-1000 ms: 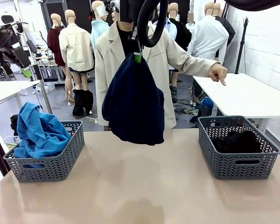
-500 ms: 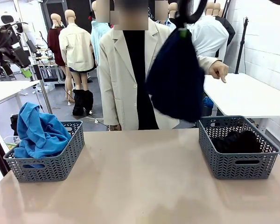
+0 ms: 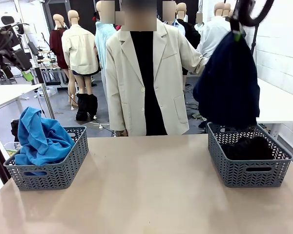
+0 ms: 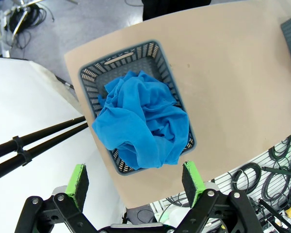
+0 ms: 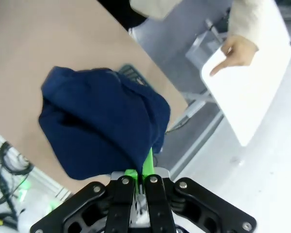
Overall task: Sort the tops and bottoms.
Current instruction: Sort the clothes according to human instructions.
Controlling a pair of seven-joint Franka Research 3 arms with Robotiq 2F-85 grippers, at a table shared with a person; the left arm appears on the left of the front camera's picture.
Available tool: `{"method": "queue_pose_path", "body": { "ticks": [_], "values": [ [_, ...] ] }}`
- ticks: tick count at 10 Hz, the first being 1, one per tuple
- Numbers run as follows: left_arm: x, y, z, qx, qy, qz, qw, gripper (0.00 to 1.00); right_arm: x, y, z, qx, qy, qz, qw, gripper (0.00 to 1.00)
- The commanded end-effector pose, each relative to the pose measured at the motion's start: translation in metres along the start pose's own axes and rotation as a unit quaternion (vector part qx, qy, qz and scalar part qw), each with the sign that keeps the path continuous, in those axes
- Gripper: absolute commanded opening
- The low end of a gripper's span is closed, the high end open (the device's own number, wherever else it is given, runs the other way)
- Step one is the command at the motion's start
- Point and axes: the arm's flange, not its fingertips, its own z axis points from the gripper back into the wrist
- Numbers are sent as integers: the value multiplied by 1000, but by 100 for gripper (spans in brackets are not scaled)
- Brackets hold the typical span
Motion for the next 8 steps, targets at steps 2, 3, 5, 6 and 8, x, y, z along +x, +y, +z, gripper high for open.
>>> {"method": "queue_pose_path", "body": {
  "ticks": [2, 3, 5, 6, 8],
  "values": [
    [-1, 0, 2, 1, 0, 1, 1000, 100, -65, 9, -78, -7, 33, -6, 999, 0],
    [-1, 0, 2, 1, 0, 1, 1000, 100, -80, 9, -101, -14, 23, -20, 999, 0],
    [-1, 0, 2, 1, 0, 1, 1000, 100, -107, 8, -156, 7, 14, -50, 999, 0],
    [-1, 0, 2, 1, 0, 1, 1000, 100, -119, 19, -182, 26, 6, -61, 998, 0],
    [-1, 0, 2, 1, 0, 1, 1000, 100, -134, 42, -234, 48, -3, -87, 995, 12]
  ]
}}
